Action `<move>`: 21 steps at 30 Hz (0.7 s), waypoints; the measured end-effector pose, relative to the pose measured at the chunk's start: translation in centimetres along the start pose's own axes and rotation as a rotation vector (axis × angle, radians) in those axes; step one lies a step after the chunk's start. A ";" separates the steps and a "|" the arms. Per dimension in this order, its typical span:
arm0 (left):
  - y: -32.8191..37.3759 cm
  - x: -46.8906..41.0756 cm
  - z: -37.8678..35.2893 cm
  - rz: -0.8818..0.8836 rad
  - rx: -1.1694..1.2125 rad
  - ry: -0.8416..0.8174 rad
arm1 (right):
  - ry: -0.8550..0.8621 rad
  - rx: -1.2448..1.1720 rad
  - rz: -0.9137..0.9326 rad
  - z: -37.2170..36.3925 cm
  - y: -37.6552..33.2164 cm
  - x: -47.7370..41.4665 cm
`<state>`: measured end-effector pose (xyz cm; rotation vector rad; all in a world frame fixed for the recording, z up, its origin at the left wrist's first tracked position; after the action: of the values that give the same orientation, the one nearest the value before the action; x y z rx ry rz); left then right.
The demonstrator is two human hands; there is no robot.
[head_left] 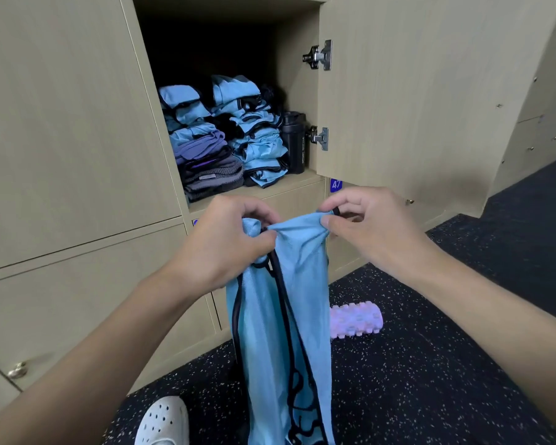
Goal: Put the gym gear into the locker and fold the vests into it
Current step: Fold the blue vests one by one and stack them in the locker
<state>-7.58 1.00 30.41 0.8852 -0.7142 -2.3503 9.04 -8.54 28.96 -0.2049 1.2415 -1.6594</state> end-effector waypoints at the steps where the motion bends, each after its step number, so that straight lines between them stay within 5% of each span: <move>1: 0.0 0.0 0.2 -0.005 0.000 0.026 | 0.016 -0.044 0.002 0.0 -0.1 0.1; 9: -0.2 0.1 0.9 -0.038 0.093 0.138 | 0.047 -0.397 -0.139 -0.4 0.5 -0.2; 21: -0.5 0.6 1.2 -0.046 0.098 0.080 | -0.074 0.155 0.021 -0.9 0.0 -0.3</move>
<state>-8.90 1.31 30.63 1.0423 -0.7890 -2.3225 8.65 -7.72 28.65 -0.1561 1.0510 -1.7056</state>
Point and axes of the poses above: each hand's wrist, its own x-axis away from the middle knuckle, its own z-axis out of the back of the hand, y = z × x, the point moved 5 cm from there along -x, towards the middle knuckle, and after that the axes turned 1 degree about -z, right-handed, at the moved point
